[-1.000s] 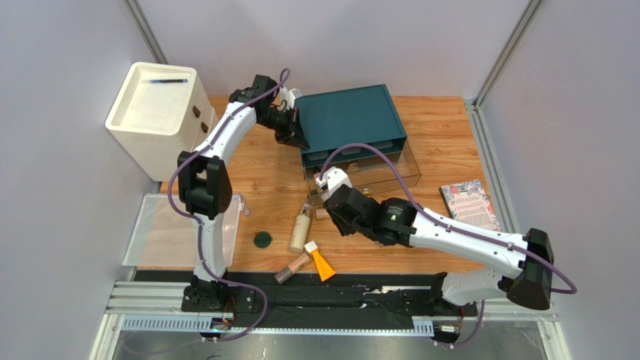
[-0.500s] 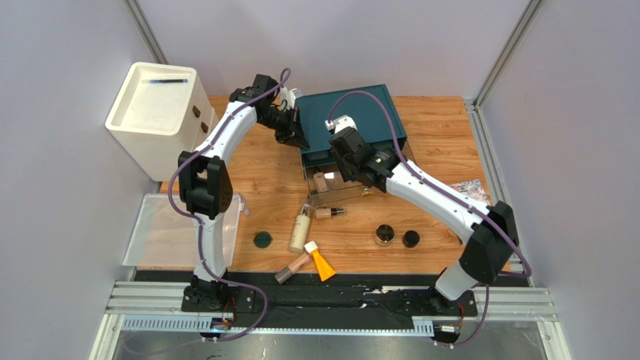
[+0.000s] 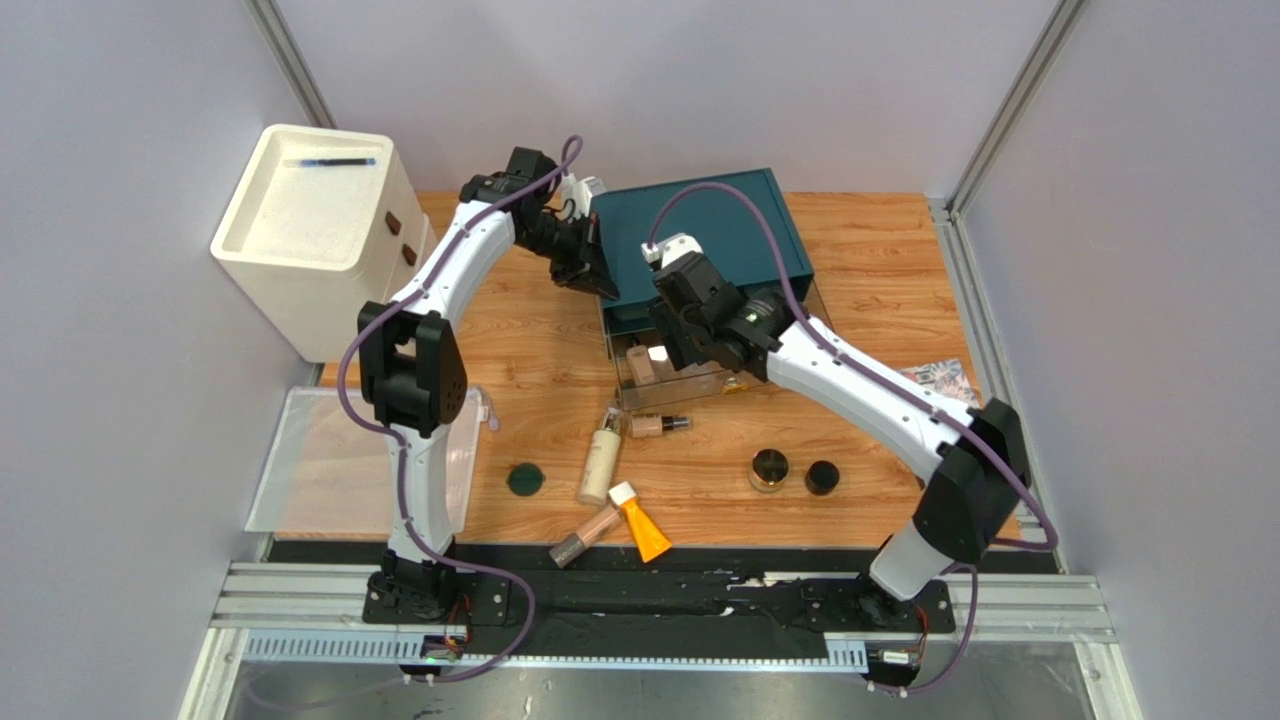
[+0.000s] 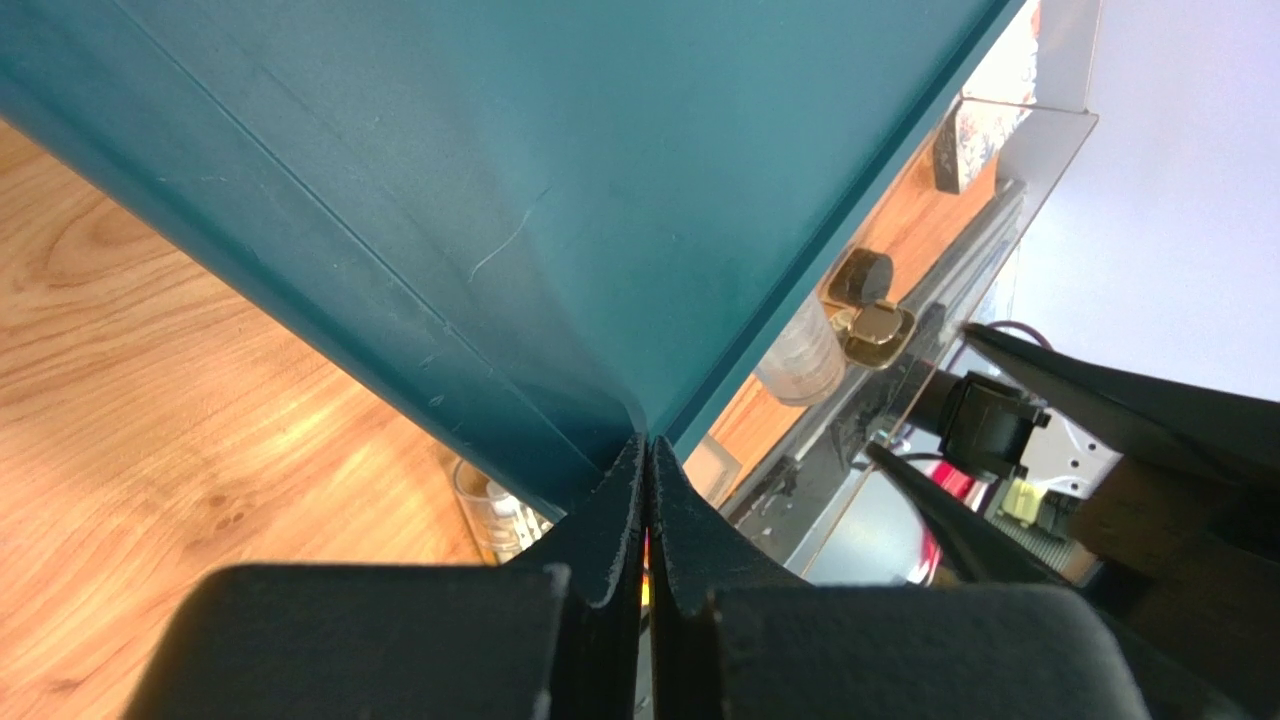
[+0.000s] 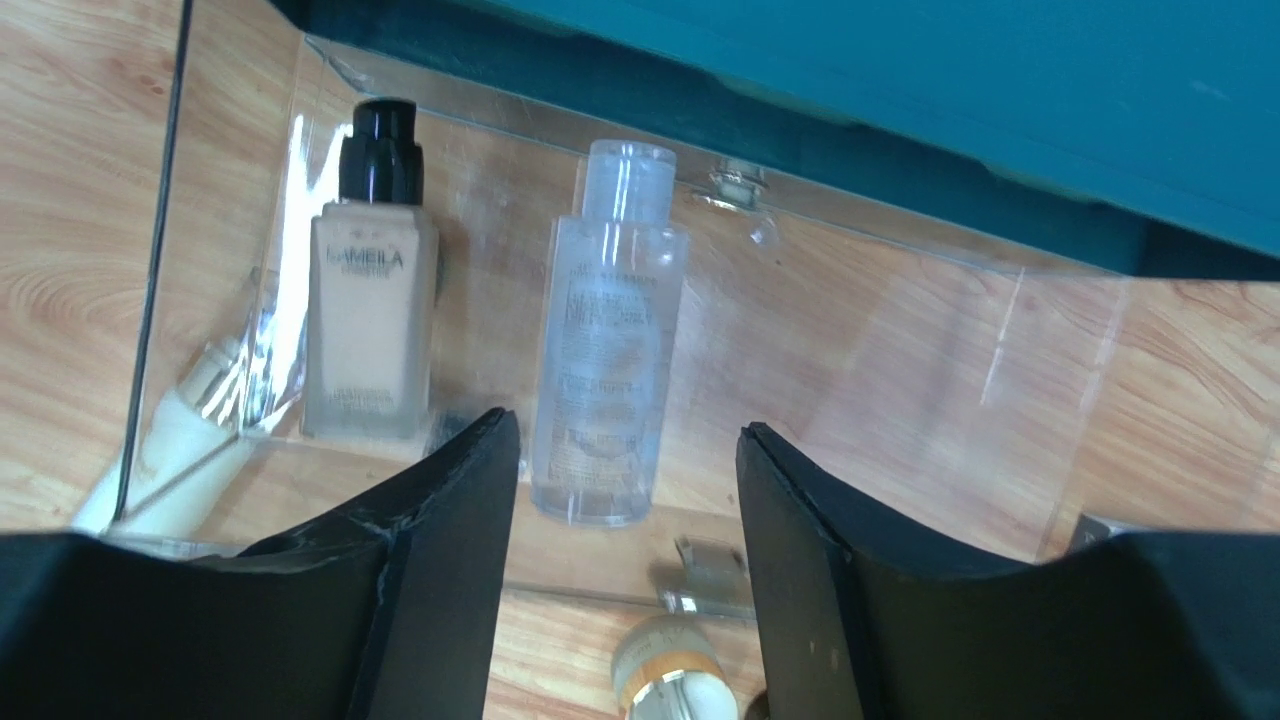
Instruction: Organize the makeup
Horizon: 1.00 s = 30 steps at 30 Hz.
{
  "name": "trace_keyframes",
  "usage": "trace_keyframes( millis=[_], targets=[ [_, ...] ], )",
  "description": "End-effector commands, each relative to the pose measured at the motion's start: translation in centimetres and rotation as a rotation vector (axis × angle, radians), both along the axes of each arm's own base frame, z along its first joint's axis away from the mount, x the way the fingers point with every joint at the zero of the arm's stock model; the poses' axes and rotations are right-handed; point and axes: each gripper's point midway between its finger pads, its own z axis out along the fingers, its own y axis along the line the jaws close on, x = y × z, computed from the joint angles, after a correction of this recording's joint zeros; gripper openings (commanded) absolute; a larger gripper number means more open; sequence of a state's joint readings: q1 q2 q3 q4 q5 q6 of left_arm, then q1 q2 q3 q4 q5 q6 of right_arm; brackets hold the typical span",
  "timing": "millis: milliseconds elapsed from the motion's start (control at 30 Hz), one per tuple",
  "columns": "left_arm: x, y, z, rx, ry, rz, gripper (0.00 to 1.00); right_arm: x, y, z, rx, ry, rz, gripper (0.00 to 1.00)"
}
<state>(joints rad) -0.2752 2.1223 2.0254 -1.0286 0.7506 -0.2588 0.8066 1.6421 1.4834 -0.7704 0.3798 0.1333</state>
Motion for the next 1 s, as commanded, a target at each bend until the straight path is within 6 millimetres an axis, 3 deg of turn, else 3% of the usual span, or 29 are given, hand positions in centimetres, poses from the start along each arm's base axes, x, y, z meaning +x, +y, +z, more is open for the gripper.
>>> trace_keyframes(
  millis=[0, 100, 233, 333, 500, 733, 967],
  targets=[
    [-0.2, 1.1, -2.0, 0.083, 0.036, -0.003, 0.00, -1.4, -1.3, 3.8, 0.087, -0.080, -0.015, 0.59],
    [-0.2, 1.1, -1.8, 0.082, 0.035, -0.002, 0.00, -2.9, -1.7, 4.1, 0.119, -0.066, 0.006, 0.59],
    [-0.3, 1.1, -1.8, 0.084, 0.036, -0.005, 0.00, -6.2, 0.2, 3.8, 0.204, -0.012, 0.131, 0.59],
    [-0.4, 1.1, -1.7, 0.083, 0.034, -0.003, 0.00, -10.4, 2.5, 1.5, 0.207, 0.079, 0.264, 0.61],
    [-0.6, 1.2, -1.8, 0.086, 0.043, 0.003, 0.00, -16.1, 5.0, -4.4, 0.161, 0.228, 0.373, 0.63],
    [-1.2, 1.4, -2.8, 0.096, 0.058, 0.006, 0.00, -18.6, 7.9, -10.1, 0.098, 0.322, 0.419, 0.67],
    [-1.8, 1.5, -3.8, 0.096, 0.078, 0.001, 0.00, -18.5, 10.6, -12.4, 0.079, 0.372, 0.480, 0.67]
  ],
)
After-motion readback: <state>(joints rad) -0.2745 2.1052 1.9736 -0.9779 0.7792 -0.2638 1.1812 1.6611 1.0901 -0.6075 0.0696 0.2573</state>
